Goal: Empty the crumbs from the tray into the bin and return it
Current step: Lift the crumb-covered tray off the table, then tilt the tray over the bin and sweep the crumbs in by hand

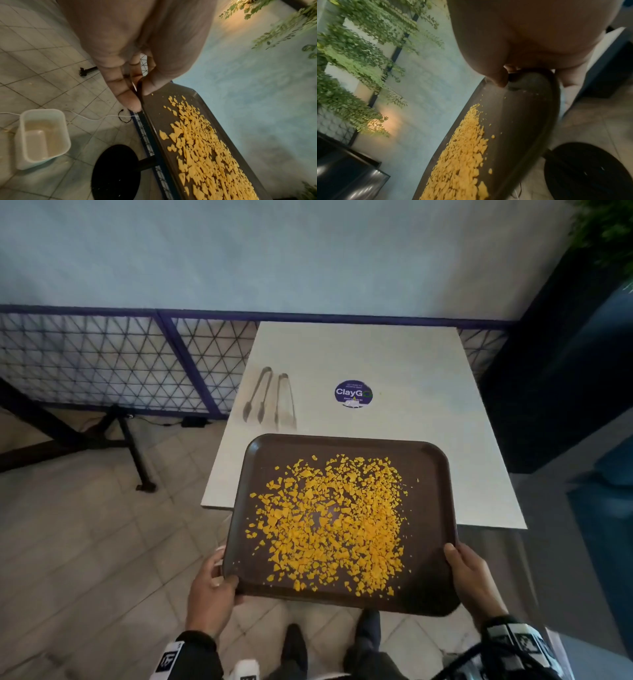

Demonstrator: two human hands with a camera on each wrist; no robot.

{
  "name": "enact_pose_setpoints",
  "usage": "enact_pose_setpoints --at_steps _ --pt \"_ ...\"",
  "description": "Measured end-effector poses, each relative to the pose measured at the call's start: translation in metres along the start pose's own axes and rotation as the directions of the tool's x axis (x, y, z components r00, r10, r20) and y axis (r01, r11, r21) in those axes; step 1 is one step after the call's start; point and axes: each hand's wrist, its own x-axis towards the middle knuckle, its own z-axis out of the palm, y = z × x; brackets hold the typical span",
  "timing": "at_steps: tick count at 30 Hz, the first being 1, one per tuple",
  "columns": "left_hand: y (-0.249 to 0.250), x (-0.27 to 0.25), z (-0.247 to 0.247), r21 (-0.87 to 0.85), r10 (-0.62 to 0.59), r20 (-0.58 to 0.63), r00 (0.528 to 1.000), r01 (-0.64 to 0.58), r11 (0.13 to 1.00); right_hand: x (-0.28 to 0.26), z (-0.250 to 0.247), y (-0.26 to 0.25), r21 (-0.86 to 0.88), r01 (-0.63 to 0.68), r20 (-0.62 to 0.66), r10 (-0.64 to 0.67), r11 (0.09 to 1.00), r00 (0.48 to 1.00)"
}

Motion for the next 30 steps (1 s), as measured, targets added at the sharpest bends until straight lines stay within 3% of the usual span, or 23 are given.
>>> enact_pose_setpoints --at_steps 10,15,24,30 --pt "-0.076 -0.021 -0.071 0.128 -0.071 0.038 0.997 0.065 0.990 -0.069 0.074 0.064 0.054 -0.247 -0.114 0.251 0.968 0.961" --pt "-0.115 -0.028 -0.081 0.245 -0.067 0.019 0.998 0.060 0.968 -0.096 0.088 0.084 -0.081 -0.268 -0.232 0.243 0.960 0.942" --pt "-0.165 -0.049 -0.079 0.471 -0.056 0.019 0.998 0.041 0.881 -0.108 0.083 0.134 -0.147 -0.313 -0.256 0.269 0.938 0.928" --pt "-0.191 -0.051 -0.068 0.522 -0.035 0.033 0.999 0.013 0.853 -0.092 0.078 0.160 -0.178 -0.293 -0.243 0.246 0.940 0.938"
